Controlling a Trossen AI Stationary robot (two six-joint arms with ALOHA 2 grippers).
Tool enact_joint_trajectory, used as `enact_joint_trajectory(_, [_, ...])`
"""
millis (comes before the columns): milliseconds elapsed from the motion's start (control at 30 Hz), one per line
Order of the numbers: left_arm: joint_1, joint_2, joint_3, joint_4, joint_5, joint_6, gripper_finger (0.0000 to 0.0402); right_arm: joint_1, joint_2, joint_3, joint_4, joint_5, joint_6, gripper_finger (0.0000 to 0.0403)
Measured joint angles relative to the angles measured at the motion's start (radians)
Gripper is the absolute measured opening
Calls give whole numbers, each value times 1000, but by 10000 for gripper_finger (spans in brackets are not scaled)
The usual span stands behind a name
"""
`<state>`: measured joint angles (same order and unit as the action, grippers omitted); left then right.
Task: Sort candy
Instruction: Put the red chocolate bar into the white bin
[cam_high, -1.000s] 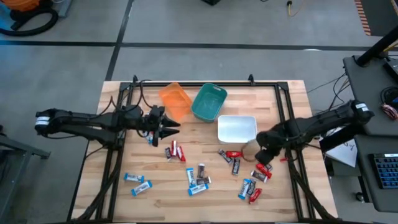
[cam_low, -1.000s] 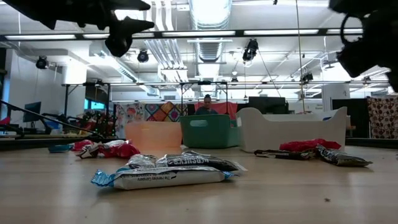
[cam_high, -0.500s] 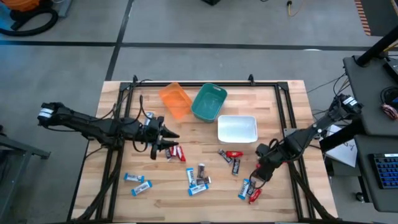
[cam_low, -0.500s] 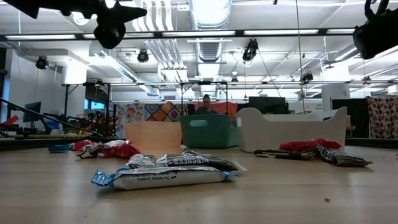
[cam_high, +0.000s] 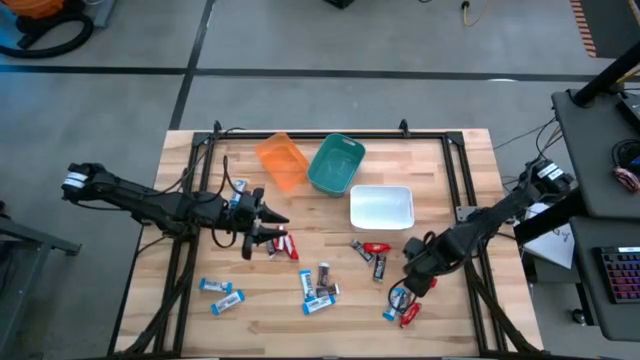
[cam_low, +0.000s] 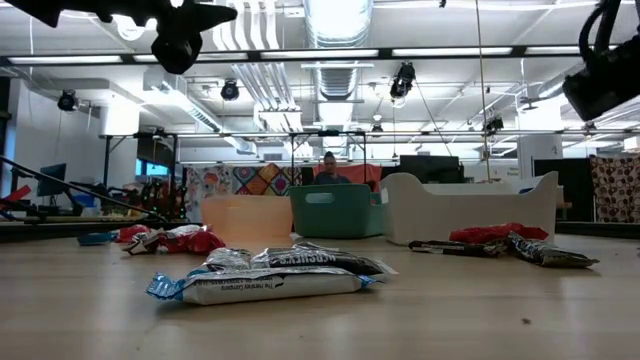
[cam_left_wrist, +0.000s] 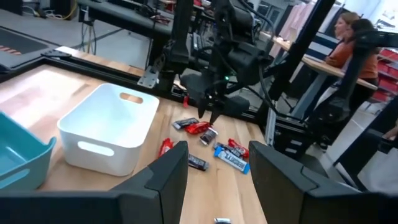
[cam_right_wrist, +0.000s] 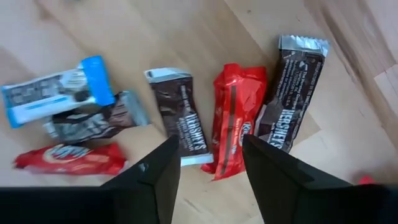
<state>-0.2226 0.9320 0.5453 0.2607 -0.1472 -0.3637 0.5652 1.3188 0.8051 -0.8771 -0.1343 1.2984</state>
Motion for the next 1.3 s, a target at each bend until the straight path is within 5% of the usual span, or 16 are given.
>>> enact_joint_trajectory(267, [0, 29, 0, 0, -1, 4, 153, 0, 123, 3, -3, -27, 2, 129])
enact_joint_trajectory(633, [0, 29, 0, 1, -1, 10, 153, 0, 146, 25, 1, -32, -16, 17])
enact_joint_trajectory(1067, [0, 30, 0, 9, -3, 19, 153, -2, 43, 92, -100, -38, -29, 9])
enact_joint_trajectory(1300, [0, 30, 0, 11, -4, 19, 153, -36, -40, 228, -136, 161, -129, 9])
